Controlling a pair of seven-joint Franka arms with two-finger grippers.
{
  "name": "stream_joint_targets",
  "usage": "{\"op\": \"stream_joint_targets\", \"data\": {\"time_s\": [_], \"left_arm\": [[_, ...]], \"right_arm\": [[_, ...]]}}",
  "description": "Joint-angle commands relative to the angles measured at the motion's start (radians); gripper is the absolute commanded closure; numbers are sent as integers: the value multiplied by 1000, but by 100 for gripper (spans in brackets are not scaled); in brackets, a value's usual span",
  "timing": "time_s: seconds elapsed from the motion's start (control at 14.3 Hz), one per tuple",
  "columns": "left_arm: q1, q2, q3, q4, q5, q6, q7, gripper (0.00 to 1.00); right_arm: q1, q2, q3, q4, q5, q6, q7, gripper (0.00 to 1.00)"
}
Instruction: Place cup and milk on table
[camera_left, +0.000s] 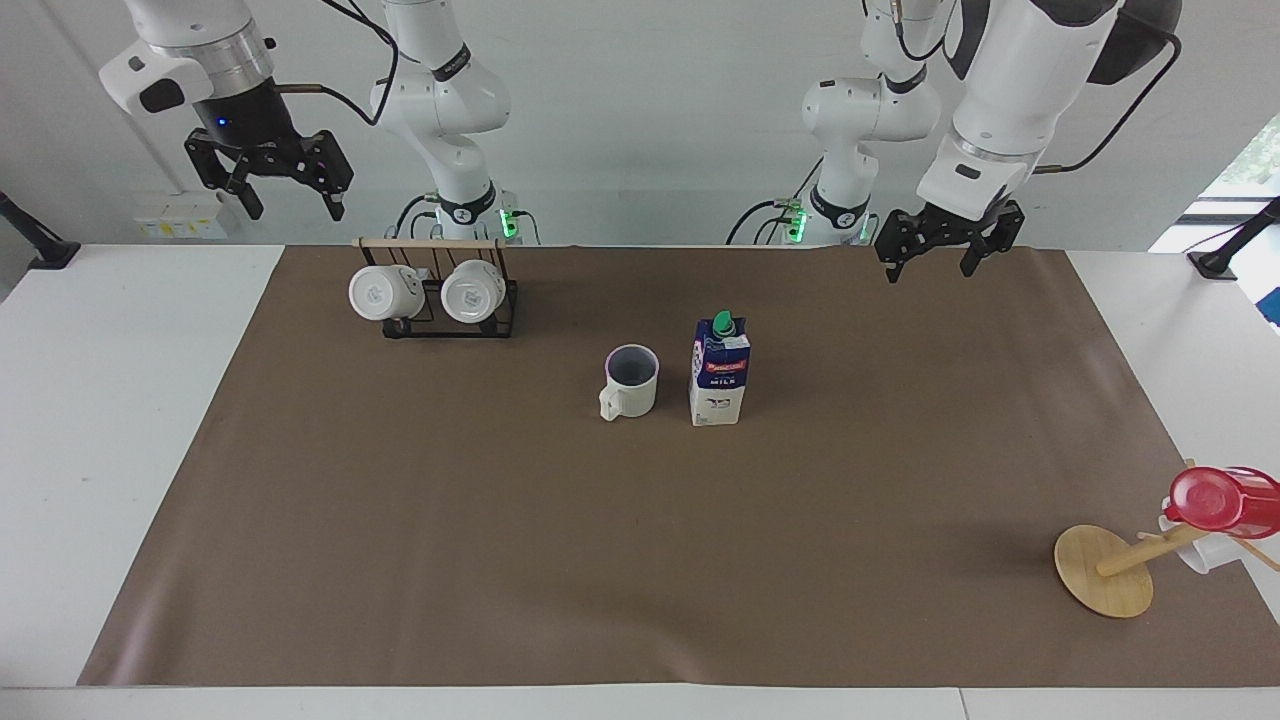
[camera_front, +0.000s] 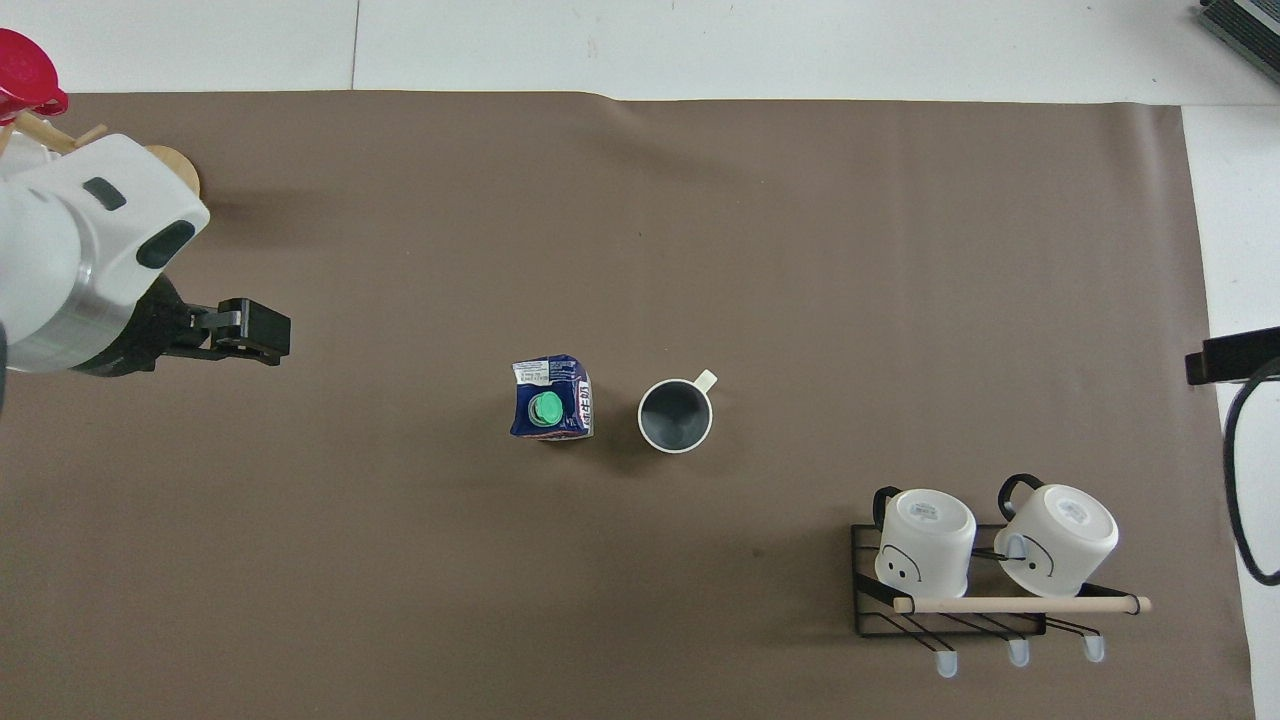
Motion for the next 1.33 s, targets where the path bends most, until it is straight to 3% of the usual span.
{"op": "stream_joint_targets", "data": {"time_s": [0.0,0.56,0.91,1.26], "left_arm": [[56,-4,-10,30,-8,-47,50,0],[121,-10,-1,38,-13,-59,84,0],[126,-64,4,-28,-80,-42,107,0],[128,-63,5,-22,-116,-30,136,0]], "right_arm": [[-10,-5,9,6,7,-16,16,0],[-10,-5,7,6,7,-16,16,0],[-10,-5,7,6,7,-16,16,0],[-10,-5,7,6,7,-16,16,0]]}}
